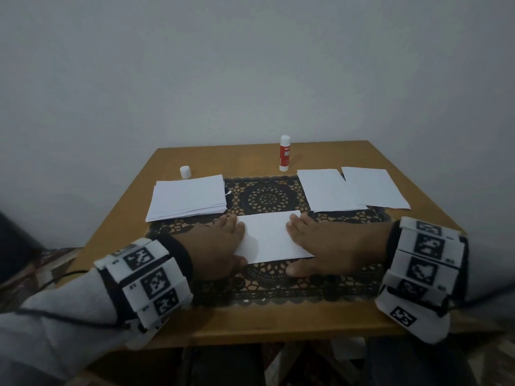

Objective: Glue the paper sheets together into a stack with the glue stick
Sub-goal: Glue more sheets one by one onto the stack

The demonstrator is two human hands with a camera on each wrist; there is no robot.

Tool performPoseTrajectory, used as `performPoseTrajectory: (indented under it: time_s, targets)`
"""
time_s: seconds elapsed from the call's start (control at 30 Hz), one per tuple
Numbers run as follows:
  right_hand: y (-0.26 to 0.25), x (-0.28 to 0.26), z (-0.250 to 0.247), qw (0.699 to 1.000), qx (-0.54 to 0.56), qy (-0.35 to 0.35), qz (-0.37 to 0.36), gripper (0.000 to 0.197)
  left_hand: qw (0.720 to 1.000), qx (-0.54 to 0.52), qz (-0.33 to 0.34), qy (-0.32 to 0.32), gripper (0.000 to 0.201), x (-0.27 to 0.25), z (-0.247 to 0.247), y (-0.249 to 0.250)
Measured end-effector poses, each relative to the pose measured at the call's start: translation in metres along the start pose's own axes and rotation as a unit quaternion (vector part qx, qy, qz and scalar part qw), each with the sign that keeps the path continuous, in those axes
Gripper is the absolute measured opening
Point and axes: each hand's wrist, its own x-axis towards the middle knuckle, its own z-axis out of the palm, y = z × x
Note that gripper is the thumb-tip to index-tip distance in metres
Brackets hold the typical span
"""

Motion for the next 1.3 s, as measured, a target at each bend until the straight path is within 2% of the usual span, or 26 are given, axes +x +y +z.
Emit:
performPoseTrajectory:
  time_s: [0.07,0.13,0.2,0.23,0.33,0.4,0.6,0.67,0.77,0.83,1.0,1.2,1.3]
  targets:
    - [0.002,0.000,-0.001,1.000,0.004,0.002,-0.003,0.090,0.999,-0.002,0.044,-0.006,0.079,-0.009,0.005,0.019]
    - [0.006,0.001,-0.001,1.000,0.005,0.004,-0.006,0.086,0.993,-0.007,0.116,-0.020,0.080,-0.020,0.012,0.042]
    - [0.008,0.002,-0.001,1.000,0.005,0.006,-0.010,0.084,0.990,0.004,0.141,-0.023,0.081,-0.026,0.015,0.050]
    - [0.008,0.002,-0.001,1.000,0.003,0.006,-0.011,0.084,0.992,0.002,0.124,-0.018,0.081,-0.025,0.016,0.044]
    - [0.008,0.002,-0.001,1.000,0.006,0.006,-0.012,0.084,1.000,-0.006,0.016,-0.017,0.082,-0.019,0.013,0.016]
    - [0.008,0.002,-0.001,1.000,0.008,0.006,-0.012,0.083,1.000,-0.011,-0.013,-0.025,0.085,-0.020,0.014,0.009]
    - [0.010,0.006,0.002,1.000,0.021,0.013,-0.013,0.076,0.995,0.017,0.096,-0.031,0.089,-0.033,0.020,0.054]
    - [0.012,0.006,0.002,0.999,0.037,0.015,-0.016,0.071,0.997,0.000,0.074,-0.023,0.086,-0.022,0.012,0.045]
    - [0.014,0.005,0.000,0.999,0.045,0.013,-0.018,0.068,1.000,-0.008,-0.004,-0.014,0.086,-0.005,0.006,0.019]
    - [0.015,0.006,0.000,0.999,0.047,0.012,-0.018,0.067,1.000,-0.011,-0.028,-0.010,0.087,0.000,0.007,0.016]
    - [0.018,0.011,0.003,0.999,0.028,0.021,-0.021,0.066,0.999,-0.031,0.044,0.000,0.077,0.009,-0.004,0.039]
    - [0.018,0.006,0.003,0.999,0.043,0.019,-0.029,0.069,0.999,-0.029,-0.037,0.001,0.077,0.021,0.000,-0.004]
    - [0.016,0.001,0.002,0.998,0.043,0.016,-0.033,0.078,0.999,-0.035,-0.036,0.003,0.074,0.011,0.009,-0.017]
